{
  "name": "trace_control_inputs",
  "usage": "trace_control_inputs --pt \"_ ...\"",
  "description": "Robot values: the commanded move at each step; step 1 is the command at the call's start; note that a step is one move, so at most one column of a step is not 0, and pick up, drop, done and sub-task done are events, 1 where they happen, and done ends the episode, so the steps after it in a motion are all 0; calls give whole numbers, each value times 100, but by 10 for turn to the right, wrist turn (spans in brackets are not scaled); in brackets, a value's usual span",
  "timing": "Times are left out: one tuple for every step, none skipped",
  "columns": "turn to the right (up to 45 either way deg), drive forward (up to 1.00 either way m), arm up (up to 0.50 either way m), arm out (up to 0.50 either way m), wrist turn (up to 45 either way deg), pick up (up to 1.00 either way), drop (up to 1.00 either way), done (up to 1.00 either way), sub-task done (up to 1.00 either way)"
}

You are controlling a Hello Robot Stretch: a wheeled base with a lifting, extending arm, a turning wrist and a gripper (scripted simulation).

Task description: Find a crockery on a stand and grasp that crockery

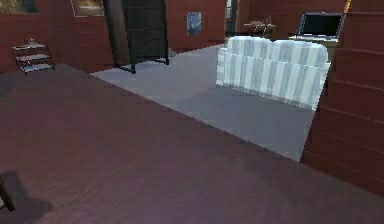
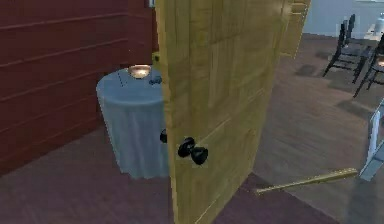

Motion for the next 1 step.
trace_control_inputs --pt "0 100 0 0 0 0 0 0 0"
